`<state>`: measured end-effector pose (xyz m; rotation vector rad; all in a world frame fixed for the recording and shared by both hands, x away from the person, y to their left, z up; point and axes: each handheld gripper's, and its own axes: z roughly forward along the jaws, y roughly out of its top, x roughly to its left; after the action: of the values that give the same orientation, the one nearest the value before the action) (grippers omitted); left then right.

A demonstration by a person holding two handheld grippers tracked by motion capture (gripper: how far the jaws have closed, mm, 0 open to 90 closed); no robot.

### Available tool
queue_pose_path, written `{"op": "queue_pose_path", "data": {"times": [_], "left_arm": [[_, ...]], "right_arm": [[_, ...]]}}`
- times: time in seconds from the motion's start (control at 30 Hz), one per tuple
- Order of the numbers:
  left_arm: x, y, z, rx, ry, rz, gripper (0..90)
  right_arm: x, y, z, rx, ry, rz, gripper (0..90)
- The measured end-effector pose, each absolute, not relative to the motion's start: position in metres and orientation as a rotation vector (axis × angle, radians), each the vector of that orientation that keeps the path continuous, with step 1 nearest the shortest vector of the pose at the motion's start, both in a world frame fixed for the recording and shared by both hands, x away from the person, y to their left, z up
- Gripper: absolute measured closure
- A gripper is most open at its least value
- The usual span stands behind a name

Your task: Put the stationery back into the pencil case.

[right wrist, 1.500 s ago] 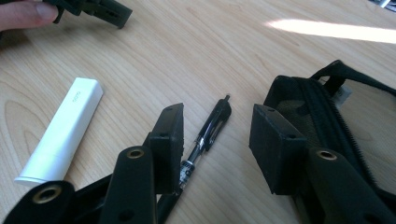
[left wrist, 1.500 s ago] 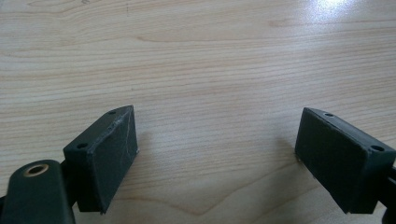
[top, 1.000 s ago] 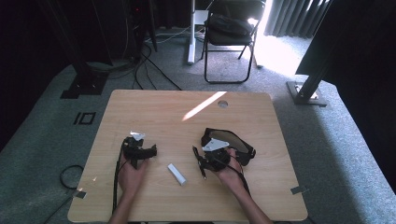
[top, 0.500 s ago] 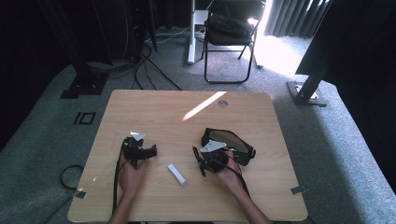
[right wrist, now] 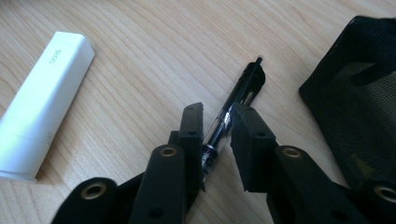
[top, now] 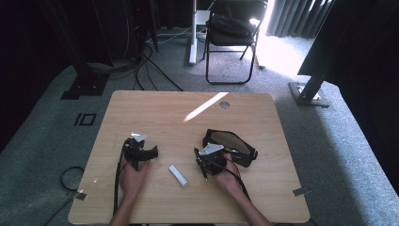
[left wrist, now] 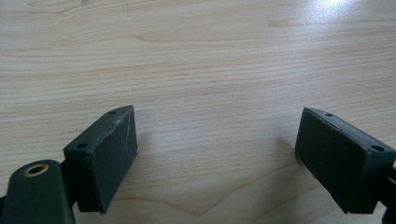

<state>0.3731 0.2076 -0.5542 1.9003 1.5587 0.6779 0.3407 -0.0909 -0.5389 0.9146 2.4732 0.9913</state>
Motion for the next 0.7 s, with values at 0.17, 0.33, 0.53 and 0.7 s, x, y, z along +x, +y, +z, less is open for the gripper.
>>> {"op": "queue_pose_path", "data": {"times": [0.17,0.33,0.53,0.7], "left_arm": [[0.3731,0.2076,-0.5542,1.900,1.559,0.678,13.3],[0.3731,0.2076,-0.5543,1.900,1.558,0.679,13.3],[0.3731,0.2076,-0.5542,1.900,1.559,0.678,13.3],[0.3731,0.2075,-0.5542,1.900,1.559,0.678,13.3]], "right_arm": [[0.3416,-0.0902,-0.5418,0.922,2.477,0.982,76.5],[0.3421,-0.0900,-0.5434,0.922,2.489,0.980,79.1],[0.3426,-0.0904,-0.5445,0.916,2.498,0.981,79.2],[0.3442,-0.0914,-0.5474,0.931,2.507,0.999,78.6]]}}
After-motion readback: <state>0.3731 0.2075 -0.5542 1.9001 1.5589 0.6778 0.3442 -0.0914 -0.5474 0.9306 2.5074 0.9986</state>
